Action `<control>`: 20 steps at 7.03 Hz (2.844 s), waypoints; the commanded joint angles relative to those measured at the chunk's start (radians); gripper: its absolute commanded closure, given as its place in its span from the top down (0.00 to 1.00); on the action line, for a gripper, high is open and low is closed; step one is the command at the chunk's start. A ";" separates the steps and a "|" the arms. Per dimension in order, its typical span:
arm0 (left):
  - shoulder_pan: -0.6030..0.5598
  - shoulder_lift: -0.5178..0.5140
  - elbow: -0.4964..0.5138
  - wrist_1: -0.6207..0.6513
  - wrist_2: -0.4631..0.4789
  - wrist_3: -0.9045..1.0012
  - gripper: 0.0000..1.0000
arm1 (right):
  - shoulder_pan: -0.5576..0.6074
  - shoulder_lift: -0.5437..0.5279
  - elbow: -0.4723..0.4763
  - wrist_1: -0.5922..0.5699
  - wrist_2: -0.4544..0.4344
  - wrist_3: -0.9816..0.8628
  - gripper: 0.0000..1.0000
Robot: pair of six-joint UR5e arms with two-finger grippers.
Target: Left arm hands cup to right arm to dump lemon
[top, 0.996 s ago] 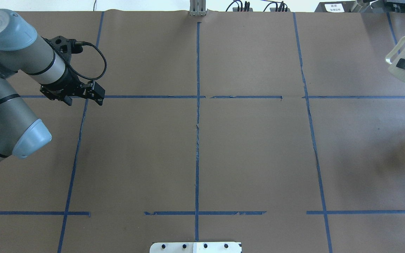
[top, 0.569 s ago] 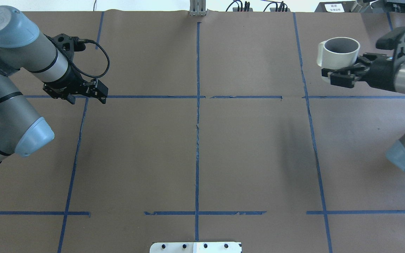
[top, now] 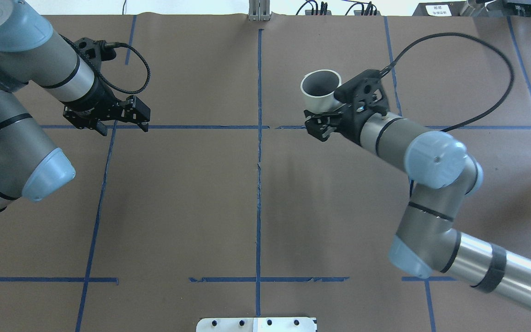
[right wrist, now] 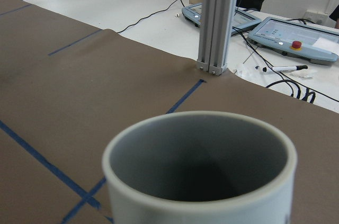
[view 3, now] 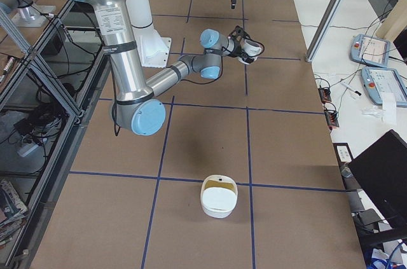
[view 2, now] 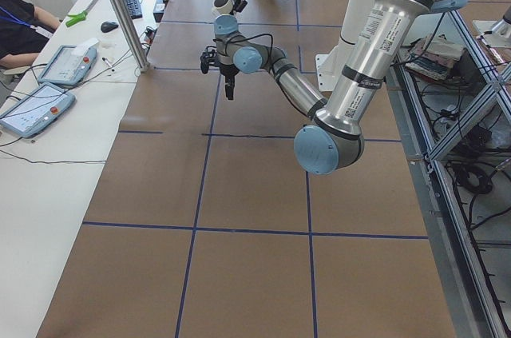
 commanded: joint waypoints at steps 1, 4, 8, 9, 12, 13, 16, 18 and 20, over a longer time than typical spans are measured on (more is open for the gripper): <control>0.003 -0.059 0.020 0.000 -0.027 -0.158 1.00 | -0.113 0.138 -0.115 -0.013 -0.188 0.011 0.22; 0.001 -0.157 0.028 0.013 -0.144 -0.298 1.00 | -0.174 0.196 -0.199 -0.016 -0.306 0.002 0.45; 0.026 -0.328 0.160 0.013 -0.141 -0.402 1.00 | -0.199 0.211 -0.211 -0.014 -0.304 -0.114 0.65; 0.038 -0.355 0.196 0.012 -0.141 -0.424 1.00 | -0.207 0.222 -0.211 -0.016 -0.307 -0.116 0.65; 0.073 -0.357 0.223 0.003 -0.139 -0.448 0.90 | -0.207 0.236 -0.211 -0.011 -0.307 -0.111 0.67; 0.087 -0.356 0.223 0.003 -0.138 -0.453 0.85 | -0.207 0.239 -0.211 -0.010 -0.307 -0.102 0.67; 0.087 -0.356 0.223 0.000 -0.138 -0.467 0.68 | -0.207 0.245 -0.210 -0.002 -0.307 -0.067 0.67; 0.092 -0.346 0.227 -0.035 -0.138 -0.467 0.67 | -0.207 0.249 -0.210 0.000 -0.307 -0.009 0.67; 0.093 -0.348 0.246 -0.053 -0.138 -0.467 0.64 | -0.207 0.257 -0.210 0.000 -0.306 0.011 0.67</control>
